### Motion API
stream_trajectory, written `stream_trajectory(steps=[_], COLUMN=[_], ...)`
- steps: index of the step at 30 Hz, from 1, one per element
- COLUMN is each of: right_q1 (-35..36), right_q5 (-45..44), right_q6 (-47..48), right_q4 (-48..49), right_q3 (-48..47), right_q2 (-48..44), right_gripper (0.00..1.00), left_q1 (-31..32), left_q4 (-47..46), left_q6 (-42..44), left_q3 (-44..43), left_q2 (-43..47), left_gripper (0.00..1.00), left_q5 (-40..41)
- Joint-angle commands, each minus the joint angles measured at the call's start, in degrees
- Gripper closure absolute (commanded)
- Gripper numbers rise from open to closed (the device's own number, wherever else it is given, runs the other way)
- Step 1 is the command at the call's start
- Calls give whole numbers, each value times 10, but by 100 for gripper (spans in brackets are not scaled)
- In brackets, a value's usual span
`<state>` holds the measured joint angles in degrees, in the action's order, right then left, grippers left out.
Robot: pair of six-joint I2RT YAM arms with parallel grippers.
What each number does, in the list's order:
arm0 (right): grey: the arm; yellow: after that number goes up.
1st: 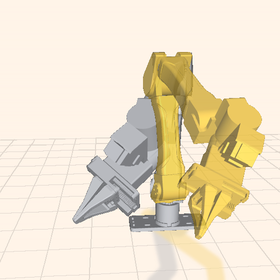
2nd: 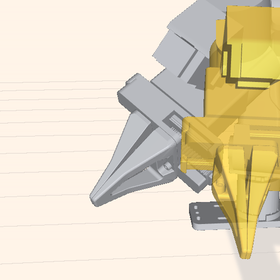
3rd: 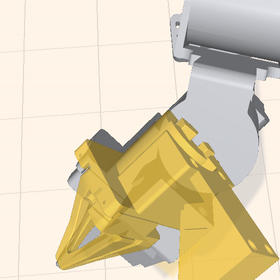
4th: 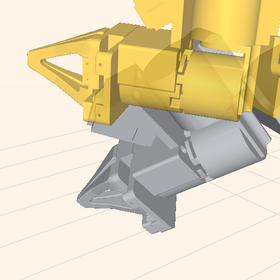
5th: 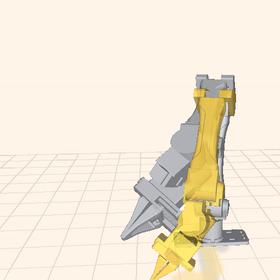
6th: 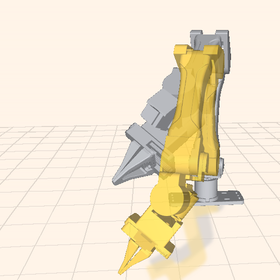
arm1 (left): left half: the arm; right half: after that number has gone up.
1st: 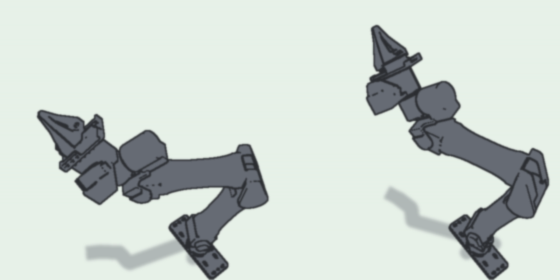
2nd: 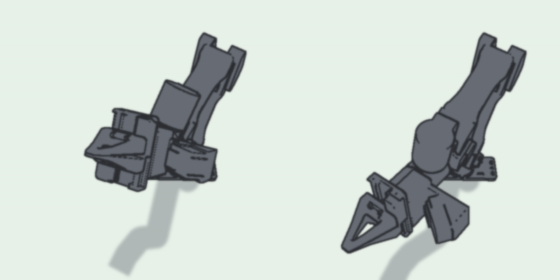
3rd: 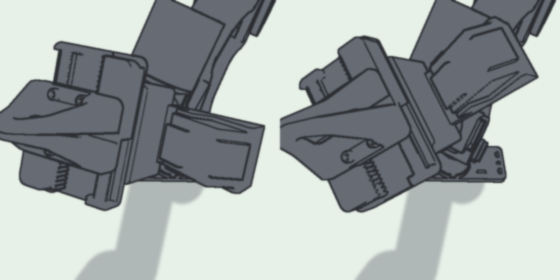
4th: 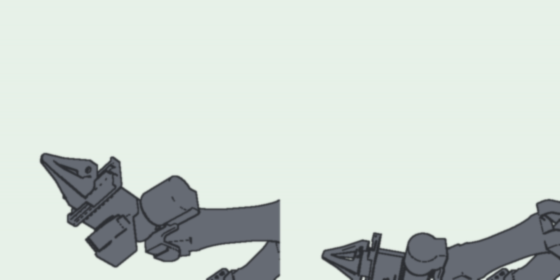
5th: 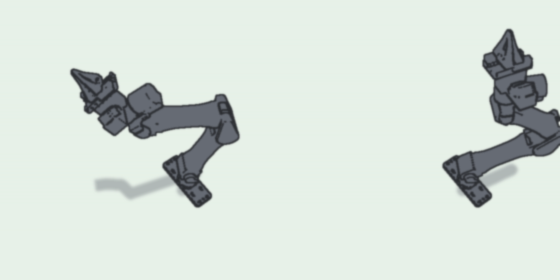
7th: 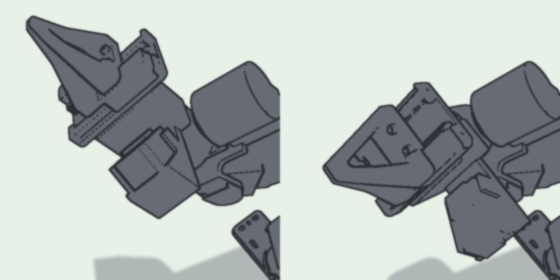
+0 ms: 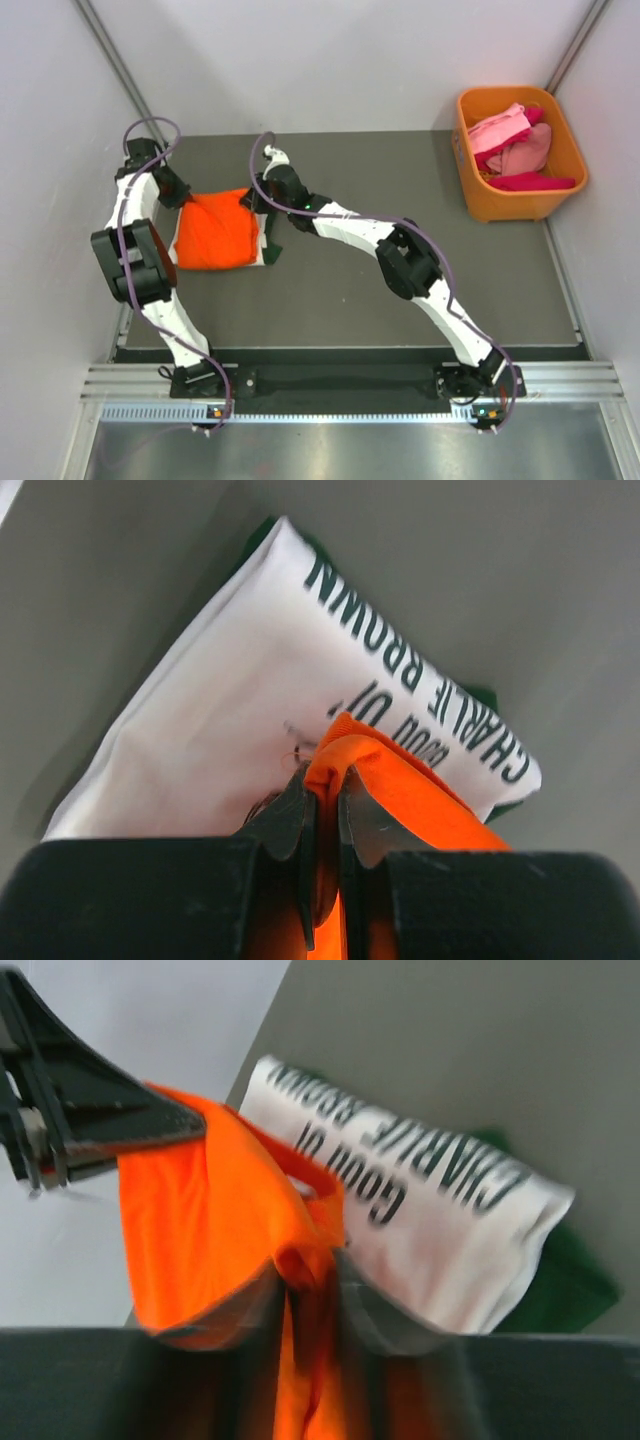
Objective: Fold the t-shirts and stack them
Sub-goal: Neatly place the folded tshirt to the corner
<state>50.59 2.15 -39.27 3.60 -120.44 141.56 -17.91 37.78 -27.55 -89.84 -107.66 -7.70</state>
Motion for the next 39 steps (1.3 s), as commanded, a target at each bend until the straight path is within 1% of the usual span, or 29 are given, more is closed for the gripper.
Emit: stream_trajectory(steps=[1,2,3,4,5,6,7,8,9,10,11,12,13,15,16,17,19,21,22,23,24,26,27,28,30,31,34,36,39], right_q1=[-20,-20,-19,-15,-11,-5,5,8,10,8,5,-1,-14,-32,-50,-59,-87,-104,-125,-135,-157,-179,-202,-216,-239,-257,-283,-294,-302], right_q5=[-6,-11,-18,-40,-49,-57,-77,-87,-93,-96,-96,-94,-91,-85,-85,-87,-87,-84,-64,-51,-34,3,16,55,93,114,125,118,99], right_q6=[-10,-12,-11,1,15,30,62,78,85,90,93,95,100,103,103,102,102,97,89,84,78,71,68,67,74,82,102,126,144], right_q4=[31,24,27,33,60,73,85,117,129,141,152,149,140,101,87,59,40,22,21,23,26,35,41,49,71,84,87,73,70], right_q3=[-80,-84,-68,-51,-28,-3,52,85,154,187,218,243,279,320,332,345,387,434,452,469,506,545,583,602,657,674,726,757,798], right_q2=[38,37,34,12,-4,-22,-64,-90,-117,-176,-207,-237,-292,-343,-389,-411,-471,-509,-545,-562,-578,-622,-635,-658,-678,-698,-732,-750,-789], right_gripper=[68,46,23,1,0,0,0,0,0,0,0,0,0,0,0,0,0,0,0,0,0,0,0,0,0,0,0,0,0], left_q1=[-5,-5,-5,-4,-2,0,5,9,13,19,22,24,26,27,28,29,36,46,58,64,70,102,117,156,199,237,285,301,342], left_q4=[-61,-60,-59,-60,-69,-90,-102,-109,-111,-109,-105,-101,-91,-83,-69,-61,-45,-38,-33,-34,-33,-39,-41,-41,-48,-54,-83,-88,-83], left_q6=[-15,-20,-25,-31,-34,-36,-33,-30,-28,-25,-21,-19,-15,-8,-2,0,5,7,6,5,3,-2,-2,-3,-7,-12,-26,-28,-21], left_q3=[-55,-60,-64,-58,-48,-35,-9,3,12,23,27,28,27,26,21,19,13,11,7,6,7,12,14,19,27,43,83,96,118], left_q2=[-37,-43,-44,-39,-30,0,17,36,71,88,120,133,146,176,185,192,216,237,242,248,255,260,262,261,259,257,243,223,196], left_gripper=[97,84,46,40,35,31,18,14,9,1,1,1,1,1,1,1,1,1,1,1,1,3,4,4,4,5,6,9,13], left_q5=[-14,-16,-14,-9,-6,1,8,15,23,29,37,37,32,6,2,-1,-7,1,2,1,-2,-2,4,23,40,48,56,63,72])
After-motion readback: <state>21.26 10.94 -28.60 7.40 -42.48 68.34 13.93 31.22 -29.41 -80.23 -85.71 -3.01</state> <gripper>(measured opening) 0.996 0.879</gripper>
